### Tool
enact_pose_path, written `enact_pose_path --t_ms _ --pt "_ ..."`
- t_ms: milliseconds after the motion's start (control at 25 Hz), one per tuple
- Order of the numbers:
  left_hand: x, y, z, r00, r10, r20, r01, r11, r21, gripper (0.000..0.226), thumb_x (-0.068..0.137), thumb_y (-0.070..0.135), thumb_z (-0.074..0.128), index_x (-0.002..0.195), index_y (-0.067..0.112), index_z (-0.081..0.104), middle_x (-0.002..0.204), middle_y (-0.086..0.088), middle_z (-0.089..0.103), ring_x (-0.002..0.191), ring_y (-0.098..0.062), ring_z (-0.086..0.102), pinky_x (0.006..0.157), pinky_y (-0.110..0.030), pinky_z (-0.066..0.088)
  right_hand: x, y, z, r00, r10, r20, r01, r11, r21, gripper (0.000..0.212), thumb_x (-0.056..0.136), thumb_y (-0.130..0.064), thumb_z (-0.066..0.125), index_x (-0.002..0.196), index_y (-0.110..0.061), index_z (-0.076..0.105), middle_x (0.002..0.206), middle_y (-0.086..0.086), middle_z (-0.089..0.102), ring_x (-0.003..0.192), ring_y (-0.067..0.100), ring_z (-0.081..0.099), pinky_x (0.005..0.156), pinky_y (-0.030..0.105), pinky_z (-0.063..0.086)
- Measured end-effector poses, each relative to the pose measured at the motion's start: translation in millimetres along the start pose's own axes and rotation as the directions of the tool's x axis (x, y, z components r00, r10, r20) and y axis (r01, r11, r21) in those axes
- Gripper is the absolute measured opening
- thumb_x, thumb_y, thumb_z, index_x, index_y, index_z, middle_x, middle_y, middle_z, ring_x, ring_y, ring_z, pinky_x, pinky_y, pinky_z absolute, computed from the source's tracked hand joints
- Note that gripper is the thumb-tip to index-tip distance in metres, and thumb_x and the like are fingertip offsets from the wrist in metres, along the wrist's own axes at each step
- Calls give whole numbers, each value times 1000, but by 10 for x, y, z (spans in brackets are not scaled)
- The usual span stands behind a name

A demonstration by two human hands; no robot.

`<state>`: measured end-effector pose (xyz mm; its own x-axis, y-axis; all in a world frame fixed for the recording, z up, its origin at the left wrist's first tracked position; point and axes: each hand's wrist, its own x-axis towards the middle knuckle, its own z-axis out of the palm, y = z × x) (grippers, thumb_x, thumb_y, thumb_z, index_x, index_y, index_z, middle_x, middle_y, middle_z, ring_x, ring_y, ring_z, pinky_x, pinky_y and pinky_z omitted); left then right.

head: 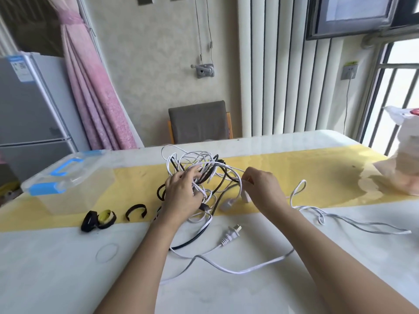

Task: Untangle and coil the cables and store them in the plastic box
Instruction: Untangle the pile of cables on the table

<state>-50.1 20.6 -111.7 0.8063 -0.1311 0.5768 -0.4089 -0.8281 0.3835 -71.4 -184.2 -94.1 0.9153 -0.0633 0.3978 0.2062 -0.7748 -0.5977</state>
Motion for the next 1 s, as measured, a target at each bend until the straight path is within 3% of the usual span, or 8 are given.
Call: enact_pose_path --t_ms 200,360,440,520,600,720,880,1000 --pt "35 -58 -68 963 -159 -219 141 985 -97 50 72 7 53 121 17 54 121 0 59 113 -28 43 95 -32 28 24 -110 -320 990 -40 -136 85 935 344 16 90 -21 60 79 -15 70 57 -3 55 51 7 41 49 17 30" --pt "112 -294 -297 699 -666 -261 500 716 -487 41 77 8 55 118 8 50 127 -12 50 115 -36 48 97 -41 40 84 193 -914 810 385 -442 92 662 744 18 87 -20 59 73 -21 69 54 -8 49 47 2 40 50 18 31" --pt "99 -380 -373 668 -708 -227 558 680 -476 39 81 9 56 120 7 50 128 -13 50 117 -35 48 98 -42 40 86 412 -1065 757 494 -427 -33 681 731 17 85 -22 59 75 -19 72 50 -7 47 48 5 41 51 24 30" --pt "82 -357 -390 751 -628 -206 493 740 -458 31 81 6 54 112 14 53 122 -8 56 113 -31 52 97 -42 41 102 526 -1034 813 470 -343 -207 784 585 19 85 -20 58 90 -9 73 60 1 57 56 14 49 55 29 34" --pt "55 -239 -401 819 -533 -213 419 809 -412 27 81 8 49 100 24 59 114 -4 64 104 -27 55 97 -42 41 95 532 -852 884 361 -298 -342 933 116 29 85 -12 57 112 -6 67 99 17 66 88 30 59 75 34 42" --pt "12 -98 -464 837 -388 -387 355 922 -156 26 83 15 45 84 20 71 101 2 68 113 -24 52 114 -48 6 28 401 -594 977 122 -177 -195 848 -492 65 82 -1 50 144 -14 33 154 18 17 140 37 16 114 44 15" --pt "-9 31 -462 827 -51 -560 60 998 -2 29 85 24 48 70 9 68 82 -2 68 97 -24 59 115 -49 9 104 391 -126 947 -64 315 189 904 -384 61 87 -15 58 143 -18 36 156 7 21 144 25 14 116 39 5" --pt "-4 227 -276 900 248 -359 -279 960 -37 26 89 27 50 99 9 66 110 -4 64 110 -16 53 115 -41 18 100 453 105 897 -51 438 241 889 -390 39 97 -31 44 133 -15 46 137 7 46 128 24 39 107 36 23"
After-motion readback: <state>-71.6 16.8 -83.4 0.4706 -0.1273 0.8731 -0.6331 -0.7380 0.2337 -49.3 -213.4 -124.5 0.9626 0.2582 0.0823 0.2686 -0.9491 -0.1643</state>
